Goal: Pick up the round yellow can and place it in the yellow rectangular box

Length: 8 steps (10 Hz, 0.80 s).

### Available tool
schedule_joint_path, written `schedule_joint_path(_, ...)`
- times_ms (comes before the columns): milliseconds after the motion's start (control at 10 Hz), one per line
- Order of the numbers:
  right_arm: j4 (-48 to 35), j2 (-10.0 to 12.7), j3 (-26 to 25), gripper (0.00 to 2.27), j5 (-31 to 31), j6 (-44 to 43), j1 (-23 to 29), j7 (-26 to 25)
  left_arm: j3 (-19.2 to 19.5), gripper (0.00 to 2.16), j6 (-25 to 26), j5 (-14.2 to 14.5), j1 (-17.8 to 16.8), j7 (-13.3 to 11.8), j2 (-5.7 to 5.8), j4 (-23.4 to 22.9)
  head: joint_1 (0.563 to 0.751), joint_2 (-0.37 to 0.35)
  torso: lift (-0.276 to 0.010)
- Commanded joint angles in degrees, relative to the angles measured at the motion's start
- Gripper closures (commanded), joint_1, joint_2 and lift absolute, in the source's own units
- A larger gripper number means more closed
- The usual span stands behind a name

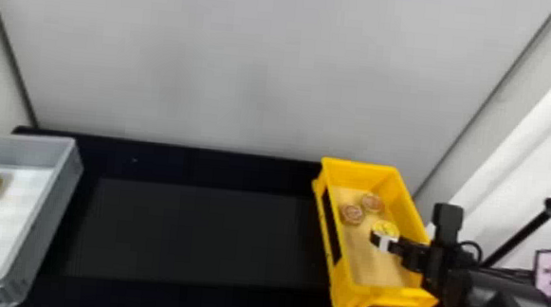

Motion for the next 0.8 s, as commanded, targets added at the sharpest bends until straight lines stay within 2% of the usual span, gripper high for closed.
schedule_joint_path(0,4.0,0.0,0.5,0.59,-1.7,-0.9,-1.9,0.0,0.0,0.45,0.0,0.0,-0.1,-0.1,0.06,-0.1,0.746,-0.213,0.0)
schedule_joint_path(700,11.0,-0.6,1.2,0.59,-4.2,-1.0,-5.9,-1.2,-0.4,0.45,-0.1,0.0,-0.5,-0.3,-0.12,-0.1,0.746,-0.213,0.0)
